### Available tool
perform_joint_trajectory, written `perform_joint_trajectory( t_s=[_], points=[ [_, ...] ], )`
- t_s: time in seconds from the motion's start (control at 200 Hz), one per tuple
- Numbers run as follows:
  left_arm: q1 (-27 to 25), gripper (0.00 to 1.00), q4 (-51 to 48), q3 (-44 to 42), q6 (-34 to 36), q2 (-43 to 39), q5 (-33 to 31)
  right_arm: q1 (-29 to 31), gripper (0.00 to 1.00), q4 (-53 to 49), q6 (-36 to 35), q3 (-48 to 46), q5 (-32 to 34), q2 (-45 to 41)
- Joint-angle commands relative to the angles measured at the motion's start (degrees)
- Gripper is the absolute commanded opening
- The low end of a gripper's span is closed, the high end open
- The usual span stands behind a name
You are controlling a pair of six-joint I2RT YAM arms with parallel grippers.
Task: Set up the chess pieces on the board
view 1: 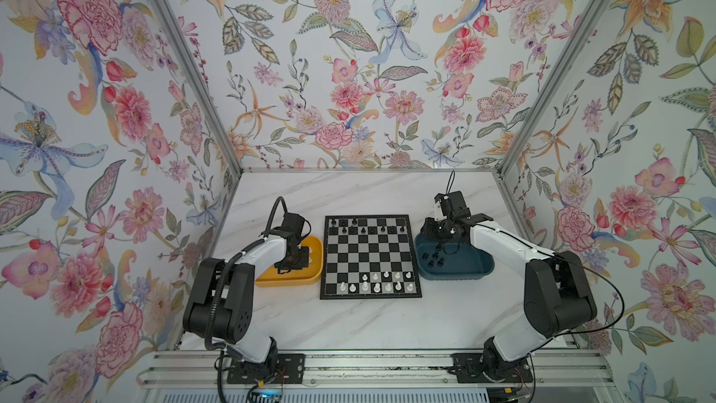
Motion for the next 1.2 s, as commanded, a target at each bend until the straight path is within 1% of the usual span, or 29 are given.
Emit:
perform_joint_trajectory(
  t_s=[0.0,0.07,0.175,0.33,0.345,0.4,0.671,0.861,1.071,1.196],
  points=[
    [0.61,0.19,-0.33,0.79,0.48,-0.07,-0.16,-0.35,0.33,-0.03,0.39,0.84,-0.02,0.48],
    [0.68,0.18,-0.39,0.88,0.48,-0.26,-0.16,-0.27,0.33,-0.02,0.39,0.84,0.00,0.39],
    [0.62,0.13,-0.63,1.14,0.49,-0.51,-0.25,-0.35,0.33,-0.07,0.42,0.84,-0.15,0.55],
    [0.64,0.08,-1.79,2.06,0.32,-0.78,-0.23,-0.34,0.33,0.14,0.44,0.67,-0.16,0.41],
    [0.58,0.06,-1.92,2.18,0.33,-2.53,-0.23,-0.33,0.33,0.21,0.40,0.66,-0.14,0.40],
    [0.53,0.04,-2.57,2.70,0.23,-3.57,-0.33,-0.33,0.33,0.24,0.40,0.49,-0.22,0.39],
    [-1.62,0.04,-8.36,7.60,0.16,-8.59,-1.04,-0.32,0.33,0.85,0.43,-0.21,-0.59,-0.13],
    [-5.61,0.04,-12.72,10.90,-0.70,-12.39,-1.48,-0.42,0.33,1.59,0.28,-1.24,-0.86,-1.40],
    [-12.93,0.06,-15.59,10.14,-3.97,-15.51,-1.45,-0.27,0.33,2.78,0.51,-2.50,-1.75,-2.20],
    [-16.19,0.06,-16.45,8.70,-5.79,-17.22,-1.24,0.07,0.33,3.21,0.40,-3.15,-1.94,-2.80]
  ],
)
